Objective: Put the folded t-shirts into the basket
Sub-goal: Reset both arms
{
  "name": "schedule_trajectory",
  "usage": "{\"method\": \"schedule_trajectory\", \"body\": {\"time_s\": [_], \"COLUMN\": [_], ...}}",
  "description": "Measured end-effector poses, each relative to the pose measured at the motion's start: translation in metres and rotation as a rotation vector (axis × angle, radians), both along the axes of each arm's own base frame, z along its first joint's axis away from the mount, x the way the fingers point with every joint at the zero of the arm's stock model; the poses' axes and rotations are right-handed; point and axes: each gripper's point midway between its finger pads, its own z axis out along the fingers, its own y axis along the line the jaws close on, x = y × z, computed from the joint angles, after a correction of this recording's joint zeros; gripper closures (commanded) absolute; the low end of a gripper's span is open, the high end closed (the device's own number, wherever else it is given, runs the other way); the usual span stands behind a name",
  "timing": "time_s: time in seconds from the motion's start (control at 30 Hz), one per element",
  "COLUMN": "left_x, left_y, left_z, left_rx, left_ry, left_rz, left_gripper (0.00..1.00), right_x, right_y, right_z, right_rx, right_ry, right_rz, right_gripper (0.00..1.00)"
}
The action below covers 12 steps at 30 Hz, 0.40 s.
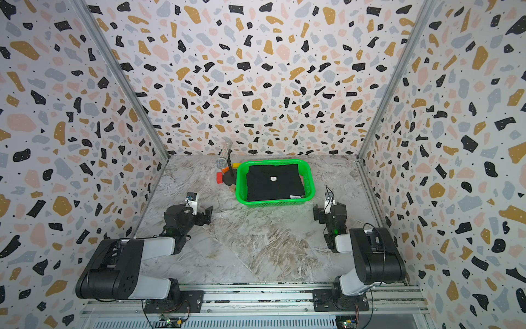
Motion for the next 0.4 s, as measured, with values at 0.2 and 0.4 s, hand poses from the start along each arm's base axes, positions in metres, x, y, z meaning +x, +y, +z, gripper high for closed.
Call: {"method": "schedule_trajectory", "body": {"time_s": [0.2,0.4], "left_x": [0.0006,0.0012], "left_y": [0.0004,-0.0013], "left_z": [0.0009,0.0019], "left_rx": [0.007,0.020], "left_ry": [-0.005,-0.012], "left_rz": [0.004,0.012], "left_gripper": [0.00,0.00], "right_x": [0.0000,0.0000], "right_y": [0.0000,0.0000], "right_z": [0.0000,0.0000], "right_rx": [0.000,0.000], "right_ry": [0.000,0.000], "right_rz": [0.000,0.000], "right_gripper": [0.00,0.00]}}
